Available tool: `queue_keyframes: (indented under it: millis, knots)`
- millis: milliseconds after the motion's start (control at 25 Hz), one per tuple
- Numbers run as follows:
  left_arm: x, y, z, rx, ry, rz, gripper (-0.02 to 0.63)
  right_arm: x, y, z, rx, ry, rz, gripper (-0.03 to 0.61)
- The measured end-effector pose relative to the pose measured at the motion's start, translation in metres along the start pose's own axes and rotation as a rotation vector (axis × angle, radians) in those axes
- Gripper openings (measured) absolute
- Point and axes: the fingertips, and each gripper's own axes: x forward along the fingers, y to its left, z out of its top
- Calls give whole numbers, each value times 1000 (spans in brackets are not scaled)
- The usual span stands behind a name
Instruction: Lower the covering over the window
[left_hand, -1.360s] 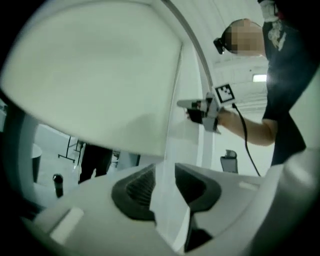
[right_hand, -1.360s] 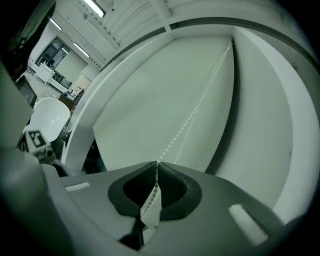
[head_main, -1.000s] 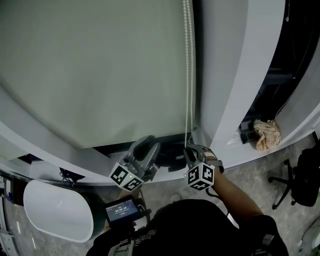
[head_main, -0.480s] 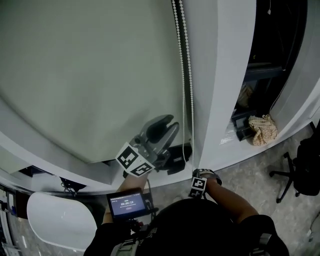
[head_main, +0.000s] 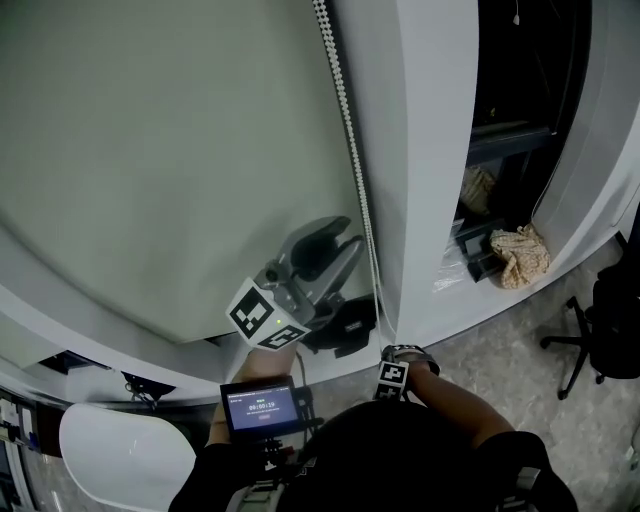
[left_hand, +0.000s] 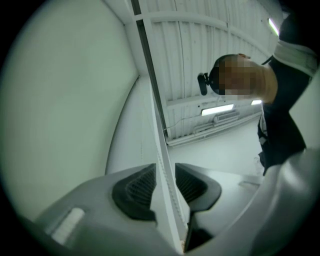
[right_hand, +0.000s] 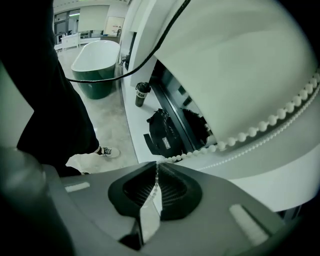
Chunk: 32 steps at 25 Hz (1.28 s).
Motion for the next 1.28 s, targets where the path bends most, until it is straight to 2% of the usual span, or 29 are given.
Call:
queue_keyframes:
  millis: [160, 280, 360, 480, 560, 640, 720, 800, 840, 920, 1000, 1080, 1120, 1200, 1280]
  knots:
    - [14, 4, 24, 35, -43, -9, 112, 5, -2, 7, -45, 16, -2, 17]
    - [25, 14, 29, 38, -54, 19, 114, 9, -4, 12, -85, 22, -9, 17]
    - [30, 24, 30, 3, -61, 42, 117, 9, -1, 17, -102, 19, -8, 17]
    - [32, 34, 33, -91, -68, 35, 115, 7, 5, 25, -99, 13, -1, 17]
    - [33, 37, 33, -125, -50, 27, 19, 7, 3, 23, -84, 12, 0, 17]
    - [34, 38, 31, -122, -31, 33, 14, 7, 0, 18, -38, 6, 5, 18]
    - [33, 39, 32, -79, -19, 50, 12, 6, -5, 11, 48, -14, -1, 20]
    - [27, 41, 30, 3, 9, 86, 12, 0, -10, 0, 187, -48, -19, 23]
    - [23, 43, 25, 60, 52, 107, 12, -6, -12, -6, 284, -75, -26, 23]
    - [11, 45, -5, 183, 193, 132, 12, -23, -22, -20, 528, -162, -39, 41]
    - [-4, 43, -49, 248, 319, 127, 12, -48, -42, -34, 792, -290, -62, 66]
    - [-19, 38, -83, 212, 351, 132, 12, -81, -68, -41, 1016, -459, -80, 71]
    - [-25, 34, -99, 181, 356, 141, 12, -100, -83, -42, 1094, -558, -84, 69]
    - [-40, 26, -136, 160, 401, 157, 12, -145, -114, -37, 1179, -763, -103, 67]
    - [-58, 11, -174, 146, 468, 153, 12, -201, -144, -24, 1197, -943, -151, 67]
